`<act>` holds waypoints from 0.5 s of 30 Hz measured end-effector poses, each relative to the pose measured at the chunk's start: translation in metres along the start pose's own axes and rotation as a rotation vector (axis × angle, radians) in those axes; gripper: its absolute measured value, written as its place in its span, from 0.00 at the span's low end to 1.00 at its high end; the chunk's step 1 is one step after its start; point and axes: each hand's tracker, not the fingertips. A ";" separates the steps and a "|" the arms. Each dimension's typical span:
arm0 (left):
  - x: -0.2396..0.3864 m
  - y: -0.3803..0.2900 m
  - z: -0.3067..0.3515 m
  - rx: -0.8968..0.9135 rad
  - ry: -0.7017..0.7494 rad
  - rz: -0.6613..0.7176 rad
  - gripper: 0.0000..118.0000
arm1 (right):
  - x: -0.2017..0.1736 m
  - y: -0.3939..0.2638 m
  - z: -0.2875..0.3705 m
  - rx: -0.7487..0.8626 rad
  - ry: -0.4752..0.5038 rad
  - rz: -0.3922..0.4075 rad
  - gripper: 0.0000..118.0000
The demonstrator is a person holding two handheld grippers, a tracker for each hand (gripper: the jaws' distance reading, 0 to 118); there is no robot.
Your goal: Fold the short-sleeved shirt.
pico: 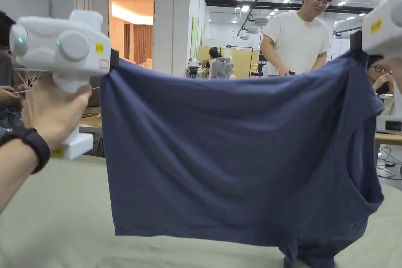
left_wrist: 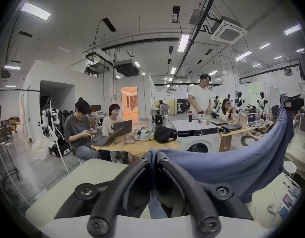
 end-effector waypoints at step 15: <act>-0.008 -0.219 0.198 -0.338 -0.167 0.088 0.00 | 0.046 -0.234 0.164 -0.193 0.146 -0.139 0.03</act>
